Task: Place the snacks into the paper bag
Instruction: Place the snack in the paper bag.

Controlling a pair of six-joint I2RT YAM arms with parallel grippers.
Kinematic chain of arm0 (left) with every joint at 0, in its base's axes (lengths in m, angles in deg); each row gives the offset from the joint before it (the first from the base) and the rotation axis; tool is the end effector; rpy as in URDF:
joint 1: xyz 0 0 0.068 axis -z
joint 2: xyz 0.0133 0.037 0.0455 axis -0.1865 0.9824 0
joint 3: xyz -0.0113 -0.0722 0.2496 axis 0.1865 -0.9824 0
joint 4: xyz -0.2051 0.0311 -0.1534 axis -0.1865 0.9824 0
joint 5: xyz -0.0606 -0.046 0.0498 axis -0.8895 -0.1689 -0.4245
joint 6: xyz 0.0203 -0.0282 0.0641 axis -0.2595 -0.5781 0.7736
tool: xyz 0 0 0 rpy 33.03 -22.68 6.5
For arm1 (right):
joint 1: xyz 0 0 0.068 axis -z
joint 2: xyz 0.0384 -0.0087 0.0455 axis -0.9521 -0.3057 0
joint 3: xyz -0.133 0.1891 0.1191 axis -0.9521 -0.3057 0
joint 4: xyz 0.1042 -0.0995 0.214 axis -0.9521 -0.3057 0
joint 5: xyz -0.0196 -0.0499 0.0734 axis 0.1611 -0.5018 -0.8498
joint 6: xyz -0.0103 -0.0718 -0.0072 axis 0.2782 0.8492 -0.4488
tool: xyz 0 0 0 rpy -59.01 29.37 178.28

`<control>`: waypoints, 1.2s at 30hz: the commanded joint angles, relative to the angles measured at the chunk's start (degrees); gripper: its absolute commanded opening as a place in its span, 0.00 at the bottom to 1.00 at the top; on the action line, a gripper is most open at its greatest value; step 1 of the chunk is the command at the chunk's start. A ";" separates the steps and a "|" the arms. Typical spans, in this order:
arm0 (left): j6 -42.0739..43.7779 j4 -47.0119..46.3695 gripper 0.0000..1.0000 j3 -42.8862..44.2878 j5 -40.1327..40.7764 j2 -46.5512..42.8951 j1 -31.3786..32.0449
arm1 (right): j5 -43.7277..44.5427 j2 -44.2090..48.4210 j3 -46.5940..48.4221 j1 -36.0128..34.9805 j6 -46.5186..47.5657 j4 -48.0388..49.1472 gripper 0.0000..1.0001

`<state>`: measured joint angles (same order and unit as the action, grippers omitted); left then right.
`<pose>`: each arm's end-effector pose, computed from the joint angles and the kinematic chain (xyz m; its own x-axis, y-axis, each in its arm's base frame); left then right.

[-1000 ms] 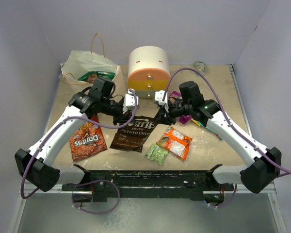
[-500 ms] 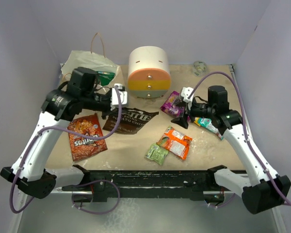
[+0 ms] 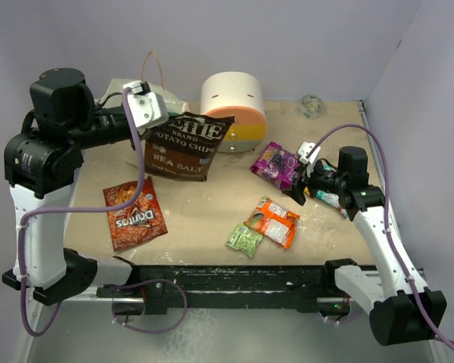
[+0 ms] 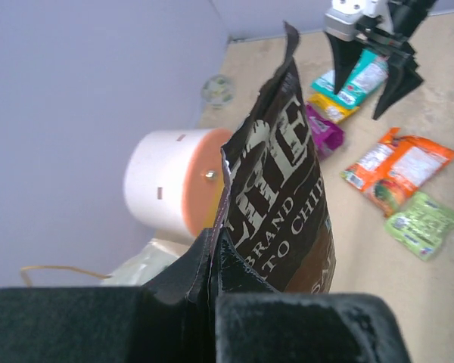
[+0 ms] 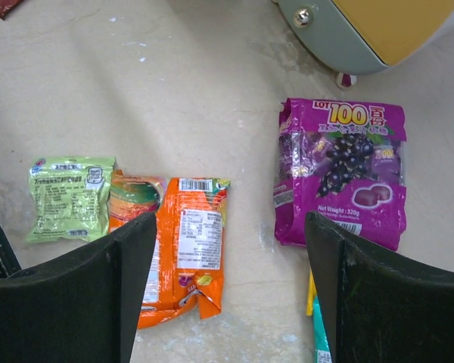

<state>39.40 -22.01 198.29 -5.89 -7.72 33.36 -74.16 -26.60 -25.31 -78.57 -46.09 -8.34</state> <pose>0.1592 -0.1060 0.5458 0.2599 0.3844 -0.8858 0.8428 0.3574 0.4024 0.2209 0.0659 0.2947 -0.0931 -0.3658 -0.9260 -0.8171 0.5595 -0.1389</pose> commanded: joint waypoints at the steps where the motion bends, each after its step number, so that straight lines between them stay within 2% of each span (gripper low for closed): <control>1: 5.46 -3.00 0.00 7.64 4.60 0.67 -0.35 | 0.21 1.22 -0.46 1.09 -0.52 2.12 0.81; 5: 11.04 -5.83 0.00 11.84 7.78 1.43 -0.37 | 0.21 1.00 -0.48 1.34 -0.43 2.17 0.81; 12: 16.13 -16.56 0.00 11.99 17.76 3.45 -0.37 | 0.28 1.22 -0.83 1.68 -0.25 2.19 0.81; 22: 21.60 -25.87 0.00 15.13 22.19 10.29 -0.71 | 1.55 1.65 -1.26 2.22 0.02 2.00 0.81; 29: 24.32 -29.45 0.00 15.87 21.00 13.23 -4.18 | 1.92 2.18 -1.26 2.57 0.45 2.43 0.81; 36: 22.59 -30.68 0.00 15.98 13.95 14.75 -10.87 | 1.87 2.75 -1.43 2.90 0.71 2.35 0.81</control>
<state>61.80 -45.42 211.23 13.04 7.48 26.45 -72.58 -25.16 -26.47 -76.19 -45.85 -7.79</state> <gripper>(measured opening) 0.006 0.809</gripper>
